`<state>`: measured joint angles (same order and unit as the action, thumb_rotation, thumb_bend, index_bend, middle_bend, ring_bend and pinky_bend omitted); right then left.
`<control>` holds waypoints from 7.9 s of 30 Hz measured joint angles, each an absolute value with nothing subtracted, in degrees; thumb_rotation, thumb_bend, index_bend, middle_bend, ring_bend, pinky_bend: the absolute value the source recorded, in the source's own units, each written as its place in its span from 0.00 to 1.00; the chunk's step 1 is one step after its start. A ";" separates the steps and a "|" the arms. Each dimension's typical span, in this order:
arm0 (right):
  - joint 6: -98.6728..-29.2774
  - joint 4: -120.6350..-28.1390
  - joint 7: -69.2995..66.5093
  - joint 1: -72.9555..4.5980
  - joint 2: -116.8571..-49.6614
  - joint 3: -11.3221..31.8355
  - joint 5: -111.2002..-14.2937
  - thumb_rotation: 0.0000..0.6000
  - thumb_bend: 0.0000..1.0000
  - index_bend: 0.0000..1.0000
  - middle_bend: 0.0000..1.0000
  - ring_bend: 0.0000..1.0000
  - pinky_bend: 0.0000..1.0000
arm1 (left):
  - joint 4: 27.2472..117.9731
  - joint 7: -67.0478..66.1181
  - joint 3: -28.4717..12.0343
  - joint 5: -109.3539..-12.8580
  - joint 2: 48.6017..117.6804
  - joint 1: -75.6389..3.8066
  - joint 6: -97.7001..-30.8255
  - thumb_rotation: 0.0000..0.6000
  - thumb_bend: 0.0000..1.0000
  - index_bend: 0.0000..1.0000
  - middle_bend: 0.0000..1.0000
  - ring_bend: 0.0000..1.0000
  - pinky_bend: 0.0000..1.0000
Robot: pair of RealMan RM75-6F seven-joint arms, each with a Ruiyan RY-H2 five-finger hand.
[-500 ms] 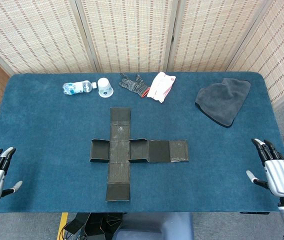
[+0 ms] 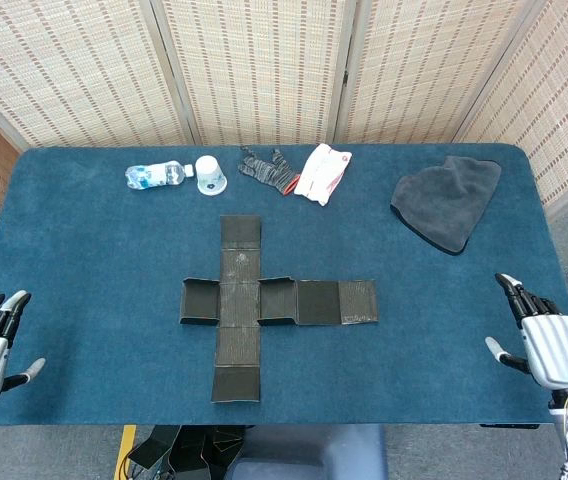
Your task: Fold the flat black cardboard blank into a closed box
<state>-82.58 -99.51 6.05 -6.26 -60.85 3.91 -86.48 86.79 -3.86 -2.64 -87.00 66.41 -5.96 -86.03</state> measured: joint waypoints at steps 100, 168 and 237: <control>-71.73 -84.21 76.63 -66.84 -106.59 18.38 -0.87 1.00 0.00 0.05 0.12 0.78 0.87 | 78.49 5.53 0.54 -92.75 67.22 -6.18 -87.65 1.00 0.14 0.02 0.00 0.05 0.17; -59.08 -90.93 58.29 -62.09 -95.50 11.51 -14.69 1.00 0.25 0.16 0.28 0.79 0.88 | 33.01 23.15 3.19 -101.86 94.80 -31.20 -73.52 1.00 0.07 0.00 0.00 0.34 0.52; -54.13 -90.05 58.48 -70.39 -91.20 4.95 -31.57 1.00 0.24 0.22 0.30 0.79 0.91 | 51.99 39.65 1.70 -93.37 96.95 -40.07 -66.72 1.00 0.07 0.00 0.00 0.32 0.58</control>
